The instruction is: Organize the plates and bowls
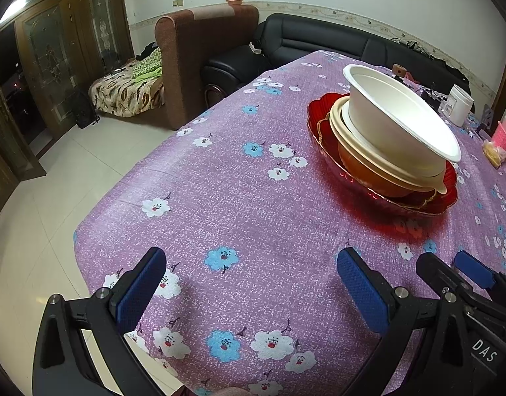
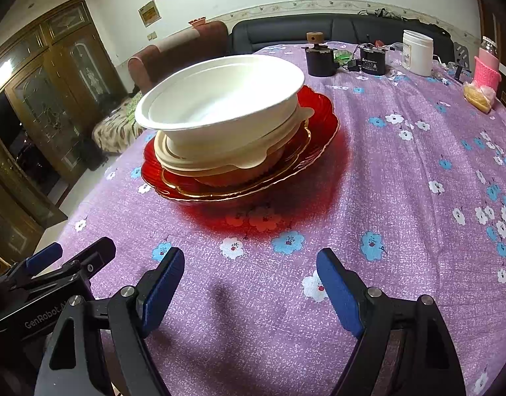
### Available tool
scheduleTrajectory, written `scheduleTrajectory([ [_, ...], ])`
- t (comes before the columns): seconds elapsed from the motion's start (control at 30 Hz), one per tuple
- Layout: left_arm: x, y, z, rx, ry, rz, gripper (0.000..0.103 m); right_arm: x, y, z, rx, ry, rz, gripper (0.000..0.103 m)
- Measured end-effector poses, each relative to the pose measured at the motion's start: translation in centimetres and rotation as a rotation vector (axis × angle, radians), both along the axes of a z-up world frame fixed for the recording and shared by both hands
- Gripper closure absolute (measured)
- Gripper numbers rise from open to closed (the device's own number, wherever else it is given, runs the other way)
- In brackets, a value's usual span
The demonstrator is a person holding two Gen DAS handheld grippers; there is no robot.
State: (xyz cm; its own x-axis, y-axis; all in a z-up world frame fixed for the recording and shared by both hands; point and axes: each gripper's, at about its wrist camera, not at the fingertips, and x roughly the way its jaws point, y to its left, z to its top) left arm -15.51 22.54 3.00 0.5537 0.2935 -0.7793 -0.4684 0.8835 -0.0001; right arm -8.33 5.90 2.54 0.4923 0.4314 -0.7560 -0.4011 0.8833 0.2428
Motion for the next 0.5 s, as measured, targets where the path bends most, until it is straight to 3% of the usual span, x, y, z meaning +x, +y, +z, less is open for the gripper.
scheduleTrajectory([
  [0.5, 0.08, 0.18, -0.2, -0.004, 0.006, 0.001, 0.0, -0.12, 0.16, -0.39, 0.0, 0.005, -0.005, 0.017],
])
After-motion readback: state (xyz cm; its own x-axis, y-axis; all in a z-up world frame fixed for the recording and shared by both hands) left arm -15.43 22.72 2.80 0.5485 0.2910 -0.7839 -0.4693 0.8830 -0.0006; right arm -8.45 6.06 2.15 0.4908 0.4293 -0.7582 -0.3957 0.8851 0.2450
